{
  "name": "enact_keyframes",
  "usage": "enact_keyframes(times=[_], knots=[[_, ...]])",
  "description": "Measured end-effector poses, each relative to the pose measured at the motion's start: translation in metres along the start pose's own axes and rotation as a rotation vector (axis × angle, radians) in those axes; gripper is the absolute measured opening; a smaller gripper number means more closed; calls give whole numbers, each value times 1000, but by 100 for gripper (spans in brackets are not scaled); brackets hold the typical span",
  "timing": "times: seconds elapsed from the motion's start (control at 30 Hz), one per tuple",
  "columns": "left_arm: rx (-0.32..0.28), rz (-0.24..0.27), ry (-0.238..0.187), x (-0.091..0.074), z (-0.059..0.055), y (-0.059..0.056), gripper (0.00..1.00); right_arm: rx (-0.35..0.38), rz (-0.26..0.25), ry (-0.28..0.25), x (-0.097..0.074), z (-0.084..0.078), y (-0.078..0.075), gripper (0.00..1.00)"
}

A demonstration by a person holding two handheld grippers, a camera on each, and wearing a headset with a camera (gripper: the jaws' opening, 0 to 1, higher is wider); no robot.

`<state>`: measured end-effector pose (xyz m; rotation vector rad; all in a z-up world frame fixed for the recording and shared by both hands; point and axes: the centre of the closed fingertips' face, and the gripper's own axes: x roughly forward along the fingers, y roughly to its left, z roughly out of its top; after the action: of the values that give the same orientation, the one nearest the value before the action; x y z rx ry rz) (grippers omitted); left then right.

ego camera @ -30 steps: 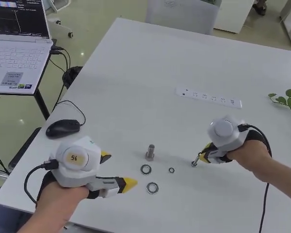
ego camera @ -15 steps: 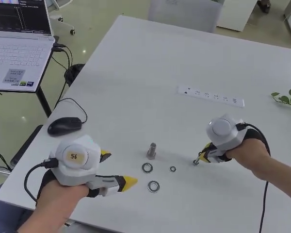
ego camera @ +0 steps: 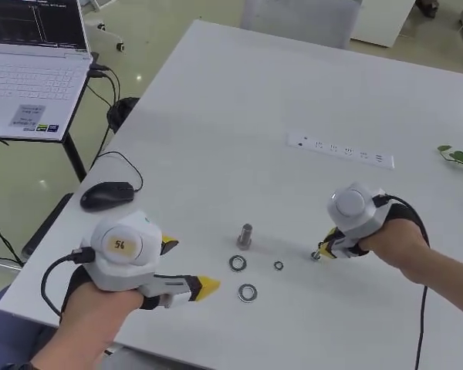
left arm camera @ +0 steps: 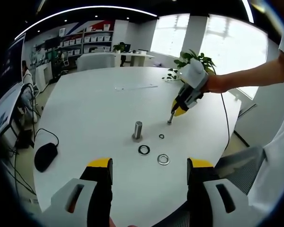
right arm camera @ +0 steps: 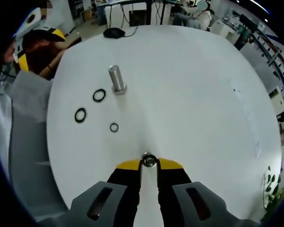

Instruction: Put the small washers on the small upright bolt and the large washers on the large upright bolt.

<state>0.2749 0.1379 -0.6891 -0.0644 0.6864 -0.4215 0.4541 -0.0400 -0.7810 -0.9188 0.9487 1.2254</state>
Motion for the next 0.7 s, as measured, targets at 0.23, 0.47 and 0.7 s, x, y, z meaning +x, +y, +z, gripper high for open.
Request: enact_keyframes(times=[0.23,0.47,0.7], knots=[[-4,6,-1,-1,0,2,63,0,6,15,12,-4,2,14],[-4,9,3,-3,-1,2,63,10,4,30,23,-10,4,14],[-3,14,4,-4,-1,3,63,13,5,39,27,-14,5,15]])
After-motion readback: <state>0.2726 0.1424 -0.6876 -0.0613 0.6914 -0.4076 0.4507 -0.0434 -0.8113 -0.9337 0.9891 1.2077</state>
